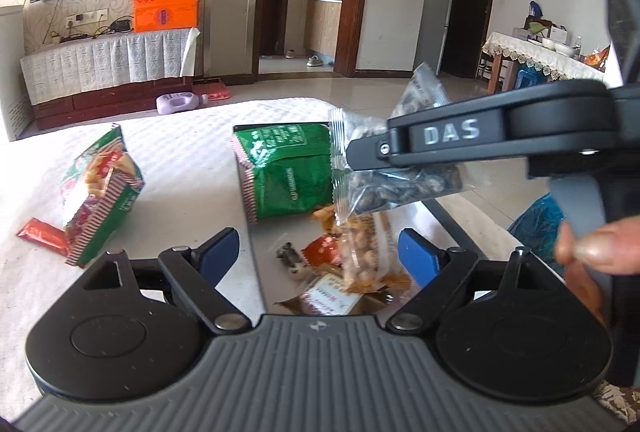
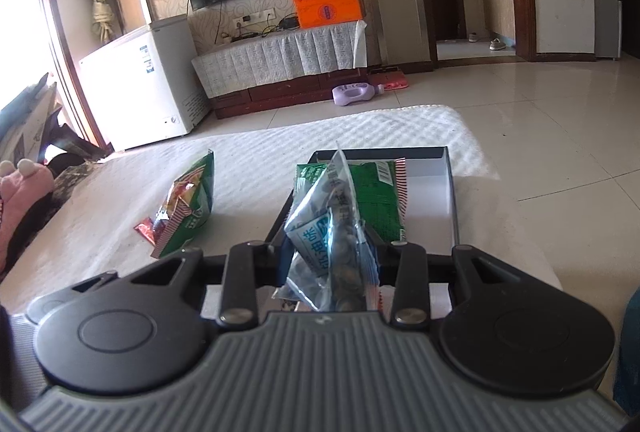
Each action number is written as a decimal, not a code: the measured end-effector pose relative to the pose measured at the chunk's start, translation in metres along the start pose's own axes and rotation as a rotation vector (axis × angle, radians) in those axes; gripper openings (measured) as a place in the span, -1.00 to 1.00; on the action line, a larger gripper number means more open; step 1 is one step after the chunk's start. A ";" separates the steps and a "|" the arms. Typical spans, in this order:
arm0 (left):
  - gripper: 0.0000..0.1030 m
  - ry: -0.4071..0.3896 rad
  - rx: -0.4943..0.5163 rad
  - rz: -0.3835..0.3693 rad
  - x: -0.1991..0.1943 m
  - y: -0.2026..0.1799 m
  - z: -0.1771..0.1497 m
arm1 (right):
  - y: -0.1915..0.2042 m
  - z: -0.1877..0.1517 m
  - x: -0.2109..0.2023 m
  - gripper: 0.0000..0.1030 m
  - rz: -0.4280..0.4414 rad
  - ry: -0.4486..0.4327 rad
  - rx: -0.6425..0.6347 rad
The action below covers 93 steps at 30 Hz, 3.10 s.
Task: Organize snacks
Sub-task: 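Lower the clear candy bag into the grey box and open the right tool, then move the right tool to the green prawn cracker bag and grasp it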
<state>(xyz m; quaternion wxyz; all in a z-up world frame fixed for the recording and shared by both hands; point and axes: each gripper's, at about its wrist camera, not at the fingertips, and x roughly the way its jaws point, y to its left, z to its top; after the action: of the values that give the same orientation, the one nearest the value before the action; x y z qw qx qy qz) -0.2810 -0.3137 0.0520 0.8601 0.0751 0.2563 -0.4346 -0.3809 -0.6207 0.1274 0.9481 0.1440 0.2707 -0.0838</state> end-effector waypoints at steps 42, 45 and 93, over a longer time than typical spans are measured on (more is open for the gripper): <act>0.76 0.006 0.001 0.024 -0.014 0.006 -0.002 | -0.016 0.008 0.004 -0.05 -0.095 -0.115 0.076; 0.76 -0.004 -0.011 0.034 -0.019 0.012 0.000 | -0.017 0.008 -0.003 -0.05 -0.068 -0.122 0.100; 0.76 -0.016 -0.169 0.206 -0.066 0.128 -0.002 | 0.084 0.000 0.015 0.60 -0.028 -0.072 0.030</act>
<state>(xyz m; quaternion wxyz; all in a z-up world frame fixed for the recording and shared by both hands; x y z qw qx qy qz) -0.2138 -0.1884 0.0715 0.9054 0.0249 0.2762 -0.3215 -0.3479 -0.5427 0.1386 0.9538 0.1513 0.2370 -0.1063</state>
